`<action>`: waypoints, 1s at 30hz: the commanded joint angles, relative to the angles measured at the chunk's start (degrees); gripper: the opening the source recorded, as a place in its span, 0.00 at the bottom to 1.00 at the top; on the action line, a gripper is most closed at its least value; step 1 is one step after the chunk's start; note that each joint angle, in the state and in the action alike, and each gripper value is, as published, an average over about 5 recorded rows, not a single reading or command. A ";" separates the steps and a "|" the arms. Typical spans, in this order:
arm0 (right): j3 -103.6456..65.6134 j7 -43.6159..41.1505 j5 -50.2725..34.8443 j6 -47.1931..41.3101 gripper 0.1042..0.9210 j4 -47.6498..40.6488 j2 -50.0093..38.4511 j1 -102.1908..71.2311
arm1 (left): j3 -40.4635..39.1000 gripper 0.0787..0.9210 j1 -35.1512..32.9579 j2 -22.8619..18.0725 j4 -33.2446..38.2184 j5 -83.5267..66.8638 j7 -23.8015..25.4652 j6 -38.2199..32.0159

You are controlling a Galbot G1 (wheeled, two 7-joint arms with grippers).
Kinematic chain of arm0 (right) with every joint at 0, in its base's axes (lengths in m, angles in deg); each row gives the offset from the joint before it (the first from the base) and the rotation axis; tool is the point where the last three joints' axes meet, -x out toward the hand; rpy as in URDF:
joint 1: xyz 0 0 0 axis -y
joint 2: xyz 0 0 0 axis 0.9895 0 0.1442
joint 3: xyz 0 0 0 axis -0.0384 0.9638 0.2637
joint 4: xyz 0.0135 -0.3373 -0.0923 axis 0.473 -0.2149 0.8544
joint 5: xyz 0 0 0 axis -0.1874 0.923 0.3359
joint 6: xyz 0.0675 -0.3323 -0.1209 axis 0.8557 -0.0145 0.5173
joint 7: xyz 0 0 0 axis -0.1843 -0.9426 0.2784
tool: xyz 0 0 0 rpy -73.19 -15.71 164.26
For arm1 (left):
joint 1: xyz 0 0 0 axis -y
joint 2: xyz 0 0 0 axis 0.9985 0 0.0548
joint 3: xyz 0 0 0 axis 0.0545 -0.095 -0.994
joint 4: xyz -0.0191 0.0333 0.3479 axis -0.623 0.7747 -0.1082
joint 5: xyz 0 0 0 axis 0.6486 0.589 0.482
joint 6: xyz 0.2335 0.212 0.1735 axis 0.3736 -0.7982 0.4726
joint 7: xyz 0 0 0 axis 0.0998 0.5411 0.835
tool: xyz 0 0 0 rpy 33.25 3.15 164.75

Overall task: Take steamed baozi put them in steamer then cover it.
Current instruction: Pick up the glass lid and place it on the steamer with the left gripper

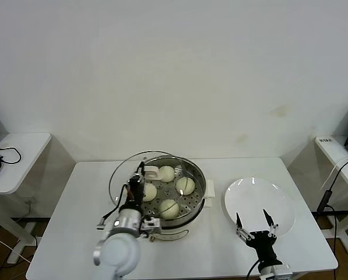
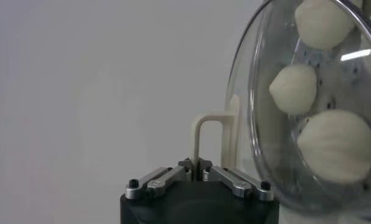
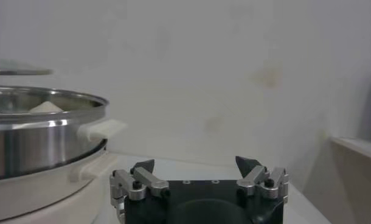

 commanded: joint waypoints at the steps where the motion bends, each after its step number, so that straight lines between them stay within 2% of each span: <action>1: 1.06 0.20 1.32 0.05 0.88 -0.37 0.26 0.11 | -3.73 0.06 3.22 -8.81 -4.12 11.28 2.60 1.11; 13: 1.44 0.15 1.40 0.10 0.88 -0.34 0.20 0.01 | -4.62 0.06 2.36 -11.59 -6.69 14.21 1.96 0.77; 30: 1.77 -0.03 1.19 0.39 0.88 -0.76 -0.12 0.08 | -3.53 0.06 1.17 -12.12 -7.76 15.07 0.79 -0.27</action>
